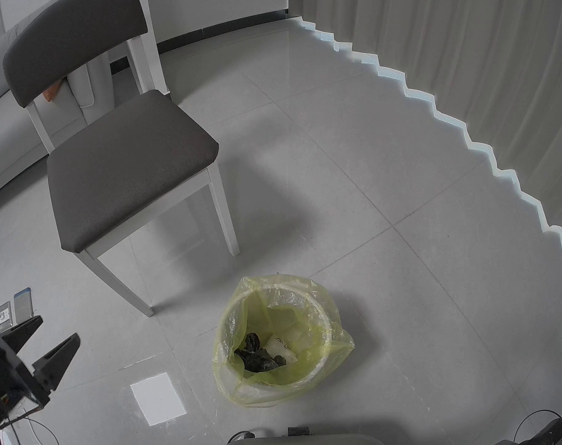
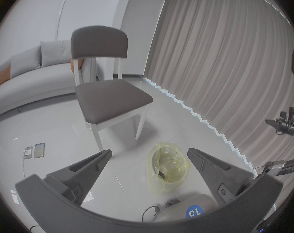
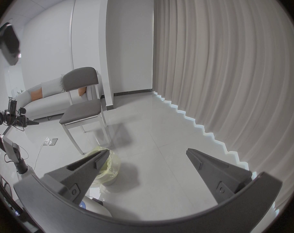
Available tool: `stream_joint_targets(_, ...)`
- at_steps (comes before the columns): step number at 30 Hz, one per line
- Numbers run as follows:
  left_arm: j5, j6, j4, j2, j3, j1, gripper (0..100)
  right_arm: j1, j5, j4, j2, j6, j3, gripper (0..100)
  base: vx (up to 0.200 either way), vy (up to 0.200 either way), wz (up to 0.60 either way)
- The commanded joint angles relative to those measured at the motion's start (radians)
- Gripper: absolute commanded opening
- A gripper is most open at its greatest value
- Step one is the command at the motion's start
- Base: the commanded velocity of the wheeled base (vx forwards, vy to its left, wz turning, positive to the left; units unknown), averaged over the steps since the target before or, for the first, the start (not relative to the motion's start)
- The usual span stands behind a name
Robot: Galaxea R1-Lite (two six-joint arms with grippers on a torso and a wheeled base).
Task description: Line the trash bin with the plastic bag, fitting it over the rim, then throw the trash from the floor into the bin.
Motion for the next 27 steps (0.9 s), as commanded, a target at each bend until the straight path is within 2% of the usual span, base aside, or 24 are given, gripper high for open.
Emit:
stream_joint_targets(1, -0.027, 0.007, 0.2, -0.402, 0.013, 0.098, 100, -0.122, 0.07, 0.131, -0.38, 0.058, 0.159, 100, 0.0, 0.0, 0.0)
stream_joint_targets(2, -0.033, 0.007, 0.201, -0.433, 0.042, 0.119, 100, -0.122, 0.07, 0.131, -0.38, 0.107, 0.159, 100, 0.0, 0.0, 0.0)
stream_joint_targets(3, -0.036, 0.007, 0.203, -0.45, 0.058, 0.13, 100, -0.122, 0.075, 0.131, -0.38, 0.121, 0.158, 100, 0.0, 0.0, 0.0)
stream_joint_targets(7, -0.059, 0.007, 0.212, -0.525, 0.108, 0.145, 100, -0.015, 0.079, 0.16, -0.426, 0.104, 0.192, 100, 0.0, 0.0, 0.0)
stream_joint_targets(11, -0.048, 0.007, 0.247, -0.562, 0.128, 0.17, 100, -0.035, 0.081, 0.16, -0.438, 0.112, 0.244, 100, 0.0, 0.0, 0.0)
stream_joint_targets(13, -0.047, 0.007, 0.238, -0.56, 0.158, 0.171, 100, -0.045, 0.062, 0.137, -0.464, 0.104, 0.33, 100, 0.0, 0.0, 0.0)
stream_joint_targets(17, -0.019, 0.007, 0.183, -0.56, 0.207, 0.171, 100, -0.045, -0.024, -0.076, -0.464, 0.103, 0.475, 100, 0.0, 0.0, 0.0)
stream_joint_targets(19, 0.009, 0.007, 0.141, -0.56, 0.237, 0.17, 100, -0.045, -0.024, -0.242, -0.464, 0.083, 0.566, 100, 0.0, 0.0, 0.0)
stream_joint_targets(21, 0.033, 0.007, 0.112, -0.56, 0.242, 0.17, 100, -0.045, -0.028, -0.327, -0.466, 0.049, 0.601, 100, 0.0, 0.0, 0.0)
stream_joint_targets(23, 0.048, 0.01, 0.111, -0.56, 0.242, 0.17, 100, -0.045, -0.031, -0.291, -0.466, 0.04, 0.601, 100, 0.0, 0.0, 0.0)
stream_joint_targets(27, 0.099, 0.082, 0.121, -0.56, 0.242, 0.17, 100, -0.045, -0.016, -0.299, -0.466, 0.04, 0.601, 100, 0.0, 0.0, 0.0)
